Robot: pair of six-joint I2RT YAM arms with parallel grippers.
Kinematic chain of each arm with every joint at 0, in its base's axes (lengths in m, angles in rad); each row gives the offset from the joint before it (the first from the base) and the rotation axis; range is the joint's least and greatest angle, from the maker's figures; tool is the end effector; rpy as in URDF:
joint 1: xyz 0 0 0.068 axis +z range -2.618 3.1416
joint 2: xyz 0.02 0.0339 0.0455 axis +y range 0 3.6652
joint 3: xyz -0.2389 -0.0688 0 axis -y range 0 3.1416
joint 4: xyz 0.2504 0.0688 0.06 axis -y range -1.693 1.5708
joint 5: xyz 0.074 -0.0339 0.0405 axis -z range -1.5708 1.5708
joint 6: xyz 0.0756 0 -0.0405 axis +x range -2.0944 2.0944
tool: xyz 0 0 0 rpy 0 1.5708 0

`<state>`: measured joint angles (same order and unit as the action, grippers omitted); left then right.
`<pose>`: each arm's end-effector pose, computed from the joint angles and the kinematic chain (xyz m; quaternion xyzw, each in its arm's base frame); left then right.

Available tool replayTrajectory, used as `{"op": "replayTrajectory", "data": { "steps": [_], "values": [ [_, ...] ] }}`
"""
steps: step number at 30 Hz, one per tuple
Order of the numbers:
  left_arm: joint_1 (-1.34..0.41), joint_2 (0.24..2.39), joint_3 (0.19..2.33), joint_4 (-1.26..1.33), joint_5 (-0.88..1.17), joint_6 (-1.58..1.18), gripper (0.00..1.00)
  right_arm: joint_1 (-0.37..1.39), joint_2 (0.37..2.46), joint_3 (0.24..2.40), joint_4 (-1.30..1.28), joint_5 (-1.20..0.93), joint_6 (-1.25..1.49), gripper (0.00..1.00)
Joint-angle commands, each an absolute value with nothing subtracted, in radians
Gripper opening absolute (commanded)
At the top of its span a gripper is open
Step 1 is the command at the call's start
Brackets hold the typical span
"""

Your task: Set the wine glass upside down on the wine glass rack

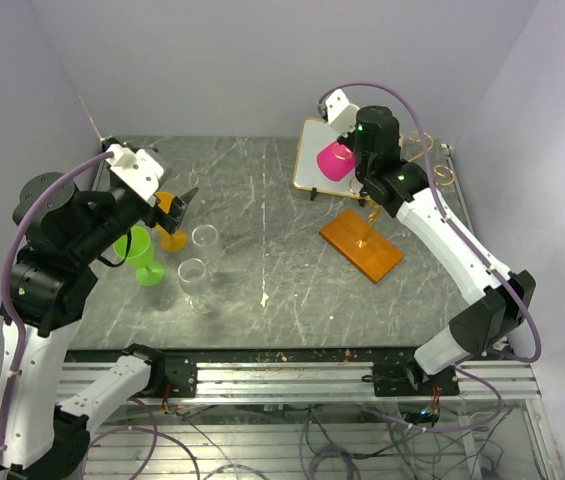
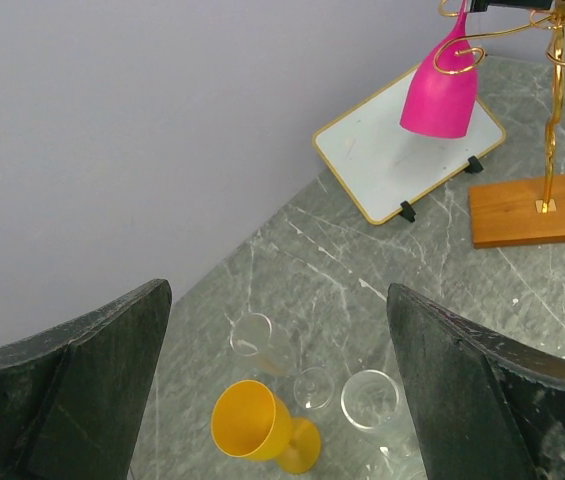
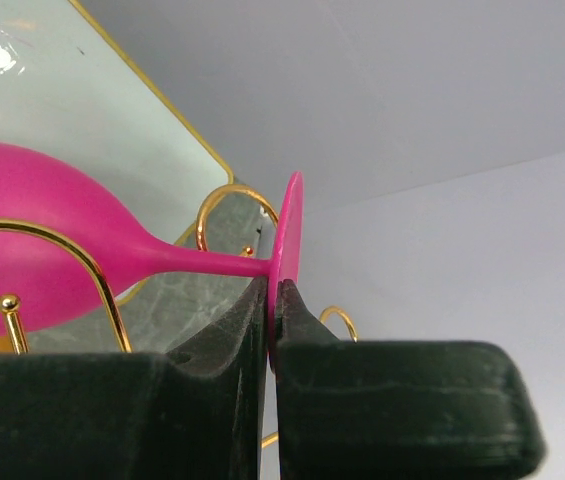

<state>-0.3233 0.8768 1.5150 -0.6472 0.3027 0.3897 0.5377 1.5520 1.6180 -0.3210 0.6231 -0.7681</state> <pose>0.1623 -0.0781 0.4932 0.3445 0.6210 -0.0839 0.6990 0.3596 0.1631 0.3946 -0.3087 0.7121 -0.3078 0.5503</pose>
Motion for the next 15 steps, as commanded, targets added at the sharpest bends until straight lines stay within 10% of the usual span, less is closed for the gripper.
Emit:
{"op": "replayTrajectory", "data": {
  "steps": [1,15],
  "values": [
    [-0.314,0.878,1.508,-0.645,0.334,0.396,1.0,0.537,1.515,1.591,-0.277,0.669,-0.802,0.0],
    [-0.309,0.862,1.458,-0.621,0.302,0.372,1.0,0.5,1.479,1.543,-0.245,0.732,-0.871,0.0]
  ]
}}
